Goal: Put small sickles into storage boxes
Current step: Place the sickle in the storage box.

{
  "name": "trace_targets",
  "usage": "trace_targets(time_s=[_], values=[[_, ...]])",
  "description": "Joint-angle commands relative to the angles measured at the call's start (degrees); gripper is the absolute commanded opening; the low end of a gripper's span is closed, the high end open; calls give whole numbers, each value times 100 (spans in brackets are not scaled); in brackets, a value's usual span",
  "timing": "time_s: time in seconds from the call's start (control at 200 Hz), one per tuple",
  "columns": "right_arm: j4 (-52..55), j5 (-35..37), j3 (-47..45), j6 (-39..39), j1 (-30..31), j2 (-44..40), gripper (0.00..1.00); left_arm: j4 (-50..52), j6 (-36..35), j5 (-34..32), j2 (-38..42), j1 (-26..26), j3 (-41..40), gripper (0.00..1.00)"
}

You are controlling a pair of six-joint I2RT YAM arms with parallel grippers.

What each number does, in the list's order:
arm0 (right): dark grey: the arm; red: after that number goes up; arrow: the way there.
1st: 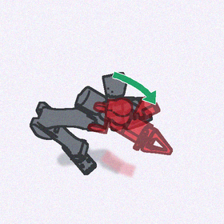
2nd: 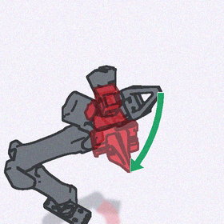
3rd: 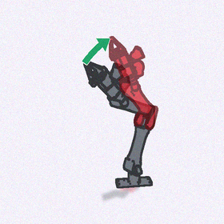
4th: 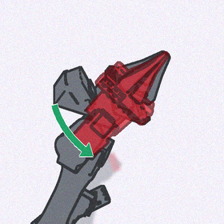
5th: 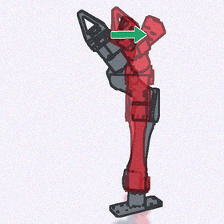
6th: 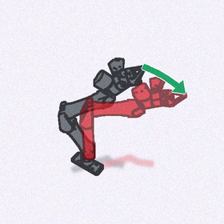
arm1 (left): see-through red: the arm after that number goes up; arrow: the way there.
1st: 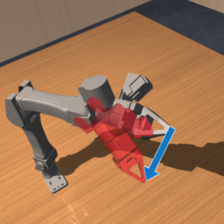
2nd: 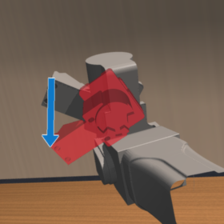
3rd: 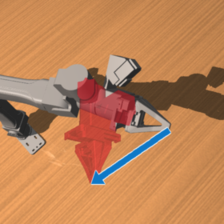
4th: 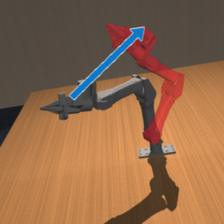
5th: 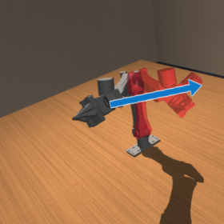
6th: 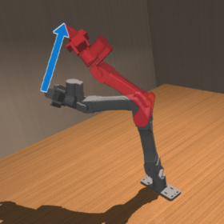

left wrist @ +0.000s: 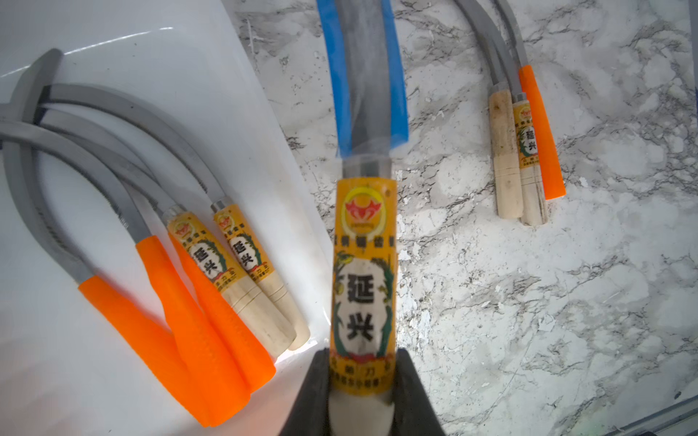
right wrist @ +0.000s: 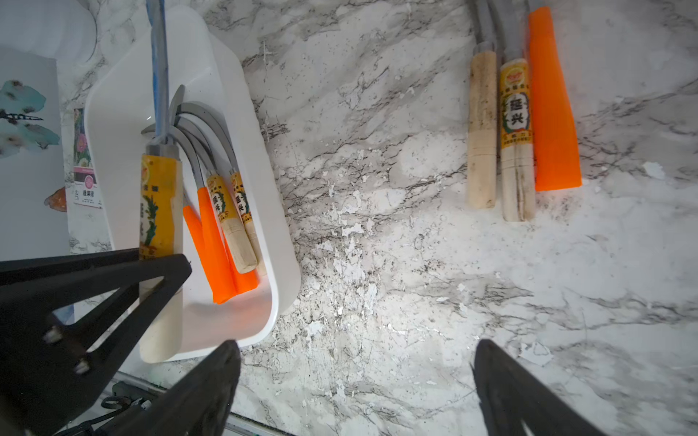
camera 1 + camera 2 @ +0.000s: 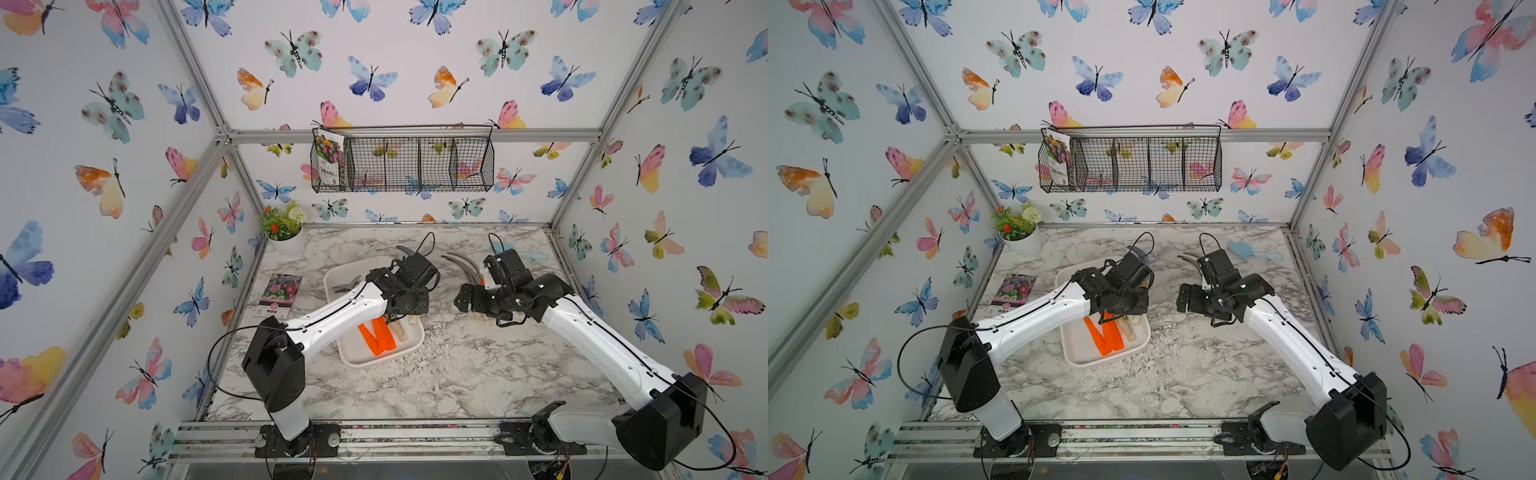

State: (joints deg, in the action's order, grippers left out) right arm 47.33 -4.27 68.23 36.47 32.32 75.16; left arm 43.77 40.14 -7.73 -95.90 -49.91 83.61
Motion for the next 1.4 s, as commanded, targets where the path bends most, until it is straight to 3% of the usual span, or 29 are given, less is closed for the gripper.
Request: trace_targets(time_s=[0.0,0.335,0.746,1.256,1.397], values=[[-113,282,189,268,263,119,98,-15,121,-246,453,34,-243,2],[-319,583,380,701,1149,547,98,-89,381,-352,1343,182,-1321,3],[-578,666,534,1030,1915,1130,98,-449,499,-112,2158,771,-2659,3],[-538,652,602,1060,2113,1322,98,-1257,-3,122,1995,1635,-3653,6],[-455,674,669,1025,2118,1343,98,-1503,-133,200,1826,1741,-3799,12]])
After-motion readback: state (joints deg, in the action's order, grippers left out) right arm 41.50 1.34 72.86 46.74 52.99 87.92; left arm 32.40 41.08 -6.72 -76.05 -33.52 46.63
